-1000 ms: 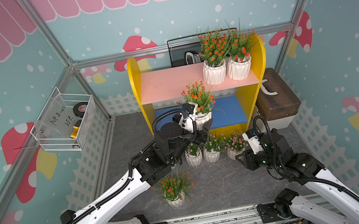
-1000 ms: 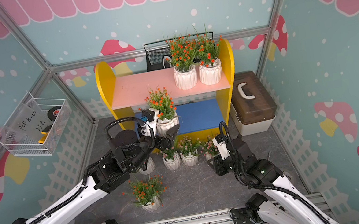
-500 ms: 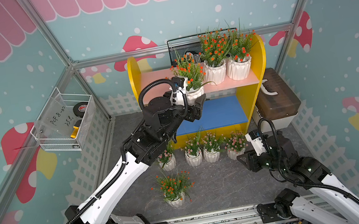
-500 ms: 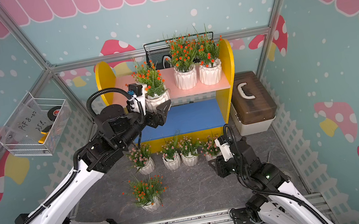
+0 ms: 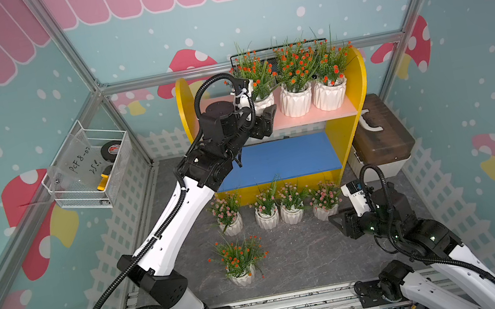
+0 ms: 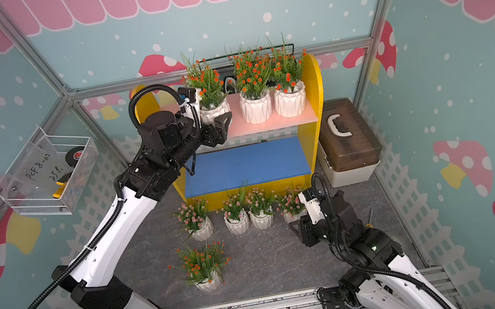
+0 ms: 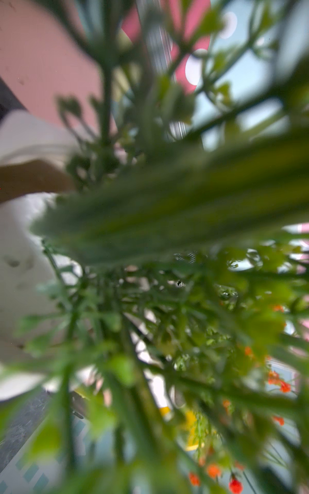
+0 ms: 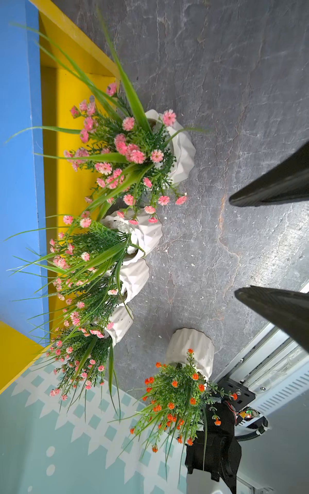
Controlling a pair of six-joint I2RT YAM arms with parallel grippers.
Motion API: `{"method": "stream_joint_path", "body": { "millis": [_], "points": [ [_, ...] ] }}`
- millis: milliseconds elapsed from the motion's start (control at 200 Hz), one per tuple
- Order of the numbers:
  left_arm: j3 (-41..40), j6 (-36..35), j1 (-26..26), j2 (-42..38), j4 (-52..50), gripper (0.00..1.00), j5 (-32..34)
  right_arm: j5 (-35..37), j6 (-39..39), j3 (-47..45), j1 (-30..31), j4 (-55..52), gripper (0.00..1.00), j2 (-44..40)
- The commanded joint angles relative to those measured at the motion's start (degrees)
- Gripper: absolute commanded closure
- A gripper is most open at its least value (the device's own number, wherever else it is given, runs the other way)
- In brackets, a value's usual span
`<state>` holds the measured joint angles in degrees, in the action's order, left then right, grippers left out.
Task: Place the baby's breath potted plants on the rack by color
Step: Place the baby's breath potted plant on the rack.
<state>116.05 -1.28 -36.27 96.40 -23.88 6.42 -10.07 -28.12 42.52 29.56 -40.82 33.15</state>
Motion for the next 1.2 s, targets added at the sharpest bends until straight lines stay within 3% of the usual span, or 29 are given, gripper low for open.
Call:
{"method": "stream_joint_path", "body": {
  "millis": [0,320,1196],
  "points": [
    [6.71,0.07,0.85,1.74,1.22,0.32,-2.02,0.83,-0.09,-0.01,-0.31,-2.20,0.52,-1.49],
    [14.36,0.33,1.64,8.43,-1.79,0.32,-2.11,1.45,-0.31,0.18,-0.36,-3.06,0.52,-2.99],
    [14.97,1.28,3.48,11.34,-2.23,0.32,-1.32,2.15,-0.27,0.01,-0.29,-3.06,0.51,-2.87]
  ]
}}
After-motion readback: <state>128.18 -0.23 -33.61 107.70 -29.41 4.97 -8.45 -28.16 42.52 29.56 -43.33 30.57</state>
